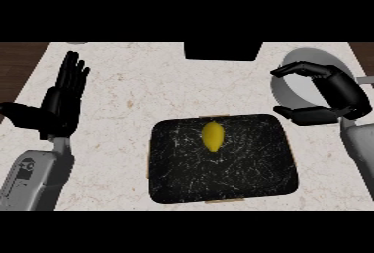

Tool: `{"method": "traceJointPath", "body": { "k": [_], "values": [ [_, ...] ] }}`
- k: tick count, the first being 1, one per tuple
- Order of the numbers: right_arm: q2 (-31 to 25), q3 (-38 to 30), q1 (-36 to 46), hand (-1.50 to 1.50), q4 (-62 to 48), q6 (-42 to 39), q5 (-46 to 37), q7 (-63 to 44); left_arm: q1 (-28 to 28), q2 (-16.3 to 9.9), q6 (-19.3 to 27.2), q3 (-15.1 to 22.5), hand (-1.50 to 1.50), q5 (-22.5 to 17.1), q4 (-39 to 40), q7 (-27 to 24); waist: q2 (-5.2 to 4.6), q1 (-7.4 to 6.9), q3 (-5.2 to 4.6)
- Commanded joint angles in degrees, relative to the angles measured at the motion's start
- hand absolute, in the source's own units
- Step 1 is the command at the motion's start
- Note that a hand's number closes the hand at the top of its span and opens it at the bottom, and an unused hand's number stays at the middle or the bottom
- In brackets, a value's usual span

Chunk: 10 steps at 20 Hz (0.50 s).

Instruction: Pick the lemon from the tray and place it in the pot

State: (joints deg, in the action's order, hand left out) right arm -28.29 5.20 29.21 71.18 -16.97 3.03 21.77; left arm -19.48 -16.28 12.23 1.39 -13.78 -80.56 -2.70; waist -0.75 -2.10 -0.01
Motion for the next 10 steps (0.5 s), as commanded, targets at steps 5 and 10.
{"method": "traceJointPath", "body": {
  "k": [5,10],
  "values": [
    [-1.8,3.6,5.3,-1.50,-15.3,-0.9,-13.5,24.2,2.8,-0.4,-0.9,0.4,0.00,-0.2,-5.8,2.7,0.41,0.16,0.09],
    [-4.1,8.2,6.8,-1.50,-11.3,-2.1,-20.2,17.2,1.7,-1.4,-2.1,-2.8,0.00,-1.5,-2.8,2.6,0.66,1.49,-0.03]
  ]
}}
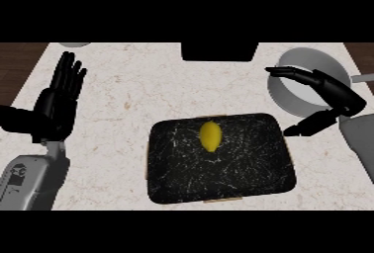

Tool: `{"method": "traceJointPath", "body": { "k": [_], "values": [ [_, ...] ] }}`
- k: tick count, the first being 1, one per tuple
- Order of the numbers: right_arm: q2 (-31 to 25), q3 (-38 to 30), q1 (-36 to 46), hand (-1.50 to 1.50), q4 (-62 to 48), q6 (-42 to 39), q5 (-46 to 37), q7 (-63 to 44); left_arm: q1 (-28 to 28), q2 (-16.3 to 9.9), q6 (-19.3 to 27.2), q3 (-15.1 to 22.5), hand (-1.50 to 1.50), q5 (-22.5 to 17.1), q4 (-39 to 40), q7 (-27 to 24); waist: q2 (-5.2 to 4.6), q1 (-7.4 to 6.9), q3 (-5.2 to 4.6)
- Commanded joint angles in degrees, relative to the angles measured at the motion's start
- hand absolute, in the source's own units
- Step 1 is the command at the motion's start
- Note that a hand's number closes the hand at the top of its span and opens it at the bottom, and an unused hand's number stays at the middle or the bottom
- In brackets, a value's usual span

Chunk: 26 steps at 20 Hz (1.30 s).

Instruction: Pick the lemon from the tray and place it in the pot

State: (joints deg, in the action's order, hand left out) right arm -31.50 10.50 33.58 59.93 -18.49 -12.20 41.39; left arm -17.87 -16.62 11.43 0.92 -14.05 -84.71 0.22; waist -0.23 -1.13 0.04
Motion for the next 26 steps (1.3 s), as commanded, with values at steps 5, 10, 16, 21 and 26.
{"method": "traceJointPath", "body": {
  "k": [5,10,16,21,26],
  "values": [
    [-0.2,9.5,2.9,-1.50,9.3,-3.2,-11.2,-12.9,1.4,-0.5,0.0,-0.8,0.00,0.6,-1.6,1.2,0.66,1.31,-0.11],
    [2.4,10.1,3.8,-1.50,14.1,-8.0,-13.2,-23.1,3.0,0.4,0.0,-1.5,0.00,1.3,-2.1,0.2,0.45,1.16,-0.08],
    [8.5,11.9,3.3,-1.50,11.7,-8.8,-18.7,-29.2,3.1,0.2,-1.8,-2.1,0.00,1.2,-4.8,1.3,0.26,0.69,-0.04],
    [13.5,13.2,2.2,-1.50,11.7,-10.6,-21.9,-32.7,0.0,2.5,0.3,-1.4,0.00,3.1,-4.1,4.3,0.21,0.91,-0.03],
    [17.1,12.5,2.1,-1.50,3.3,-5.2,-27.5,-25.6,4.8,3.6,-3.2,-2.2,0.00,3.8,-1.9,-1.9,0.07,0.59,-0.03]
  ]
}}
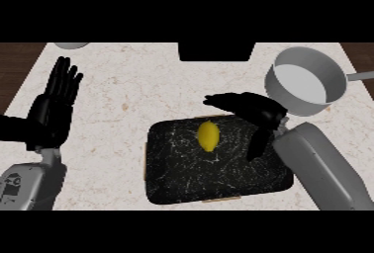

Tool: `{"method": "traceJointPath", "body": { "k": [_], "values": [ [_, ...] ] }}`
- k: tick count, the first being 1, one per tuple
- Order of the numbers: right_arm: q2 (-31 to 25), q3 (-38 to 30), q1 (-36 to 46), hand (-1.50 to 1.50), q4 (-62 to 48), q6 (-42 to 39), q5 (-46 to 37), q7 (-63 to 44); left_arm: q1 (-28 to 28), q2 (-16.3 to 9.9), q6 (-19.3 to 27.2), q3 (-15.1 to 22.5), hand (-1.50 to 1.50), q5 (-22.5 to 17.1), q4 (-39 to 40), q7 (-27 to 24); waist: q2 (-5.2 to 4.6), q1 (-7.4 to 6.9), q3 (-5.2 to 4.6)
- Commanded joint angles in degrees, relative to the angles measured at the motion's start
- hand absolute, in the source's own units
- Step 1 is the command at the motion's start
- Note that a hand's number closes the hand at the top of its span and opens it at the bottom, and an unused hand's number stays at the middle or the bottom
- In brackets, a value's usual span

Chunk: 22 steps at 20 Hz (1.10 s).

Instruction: Pick the lemon from the tray and place it in the pot

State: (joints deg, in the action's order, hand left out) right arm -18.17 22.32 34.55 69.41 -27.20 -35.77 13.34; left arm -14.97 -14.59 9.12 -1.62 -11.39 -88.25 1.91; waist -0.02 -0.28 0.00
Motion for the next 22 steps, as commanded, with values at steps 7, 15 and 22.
{"method": "traceJointPath", "body": {
  "k": [7,15,22],
  "values": [
    [7.0,-0.4,-4.1,-1.50,0.4,3.7,-7.3,3.2,0.3,-0.8,-3.6,-3.9,0.00,-0.9,-1.6,1.5,0.02,0.05,0.00],
    [10.9,-0.5,-1.6,-1.50,-10.1,10.3,-16.0,1.2,-0.7,0.1,-3.8,-4.1,0.00,1.3,1.7,-0.4,-0.12,-0.19,0.00],
    [14.8,-2.3,-2.2,-1.50,-13.6,12.4,-18.8,3.5,-1.5,4.3,-0.9,-1.8,0.00,4.4,0.1,0.6,-0.02,0.04,0.00]
  ]
}}
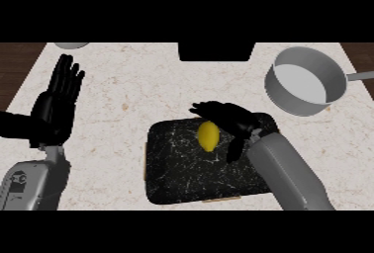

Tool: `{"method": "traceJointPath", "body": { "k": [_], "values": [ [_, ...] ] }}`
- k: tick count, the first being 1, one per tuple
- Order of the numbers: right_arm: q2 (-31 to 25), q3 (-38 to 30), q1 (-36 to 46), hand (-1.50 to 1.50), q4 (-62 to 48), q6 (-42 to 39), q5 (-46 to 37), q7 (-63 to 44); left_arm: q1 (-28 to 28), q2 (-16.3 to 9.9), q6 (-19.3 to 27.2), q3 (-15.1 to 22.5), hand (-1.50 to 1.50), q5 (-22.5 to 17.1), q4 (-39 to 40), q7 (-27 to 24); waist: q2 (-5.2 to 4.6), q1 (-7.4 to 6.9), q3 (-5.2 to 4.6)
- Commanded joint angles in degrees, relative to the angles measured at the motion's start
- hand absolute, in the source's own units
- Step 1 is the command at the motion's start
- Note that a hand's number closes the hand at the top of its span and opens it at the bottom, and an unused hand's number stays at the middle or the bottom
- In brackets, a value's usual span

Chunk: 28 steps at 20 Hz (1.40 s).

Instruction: Pick the lemon from the tray and place it in the pot

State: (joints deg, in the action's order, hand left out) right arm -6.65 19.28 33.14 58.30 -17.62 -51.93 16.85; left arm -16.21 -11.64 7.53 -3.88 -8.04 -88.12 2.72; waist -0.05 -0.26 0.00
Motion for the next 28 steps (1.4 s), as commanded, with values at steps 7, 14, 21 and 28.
{"method": "traceJointPath", "body": {
  "k": [7,14,21,28],
  "values": [
    [5.7,-1.8,4.6,-1.50,-11.3,3.3,-3.9,3.1,-3.6,-0.7,-0.4,-1.9,0.00,0.4,0.6,3.4,-0.05,-0.11,0.01],
    [6.5,4.0,1.8,1.50,-13.5,12.8,-6.6,12.4,1.3,2.3,-1.0,0.1,0.00,2.0,1.6,-3.4,-0.12,-0.11,0.01],
    [6.6,7.3,2.0,1.50,-15.8,16.3,-4.9,11.0,-0.1,-0.6,-3.6,-3.9,0.00,-1.8,0.4,0.1,-0.09,-0.29,0.01],
    [3.6,3.0,0.3,1.50,2.7,13.3,-5.2,2.8,0.9,-0.8,-2.0,-3.4,0.00,0.0,-1.7,2.6,0.37,0.72,-0.01]
  ]
}}
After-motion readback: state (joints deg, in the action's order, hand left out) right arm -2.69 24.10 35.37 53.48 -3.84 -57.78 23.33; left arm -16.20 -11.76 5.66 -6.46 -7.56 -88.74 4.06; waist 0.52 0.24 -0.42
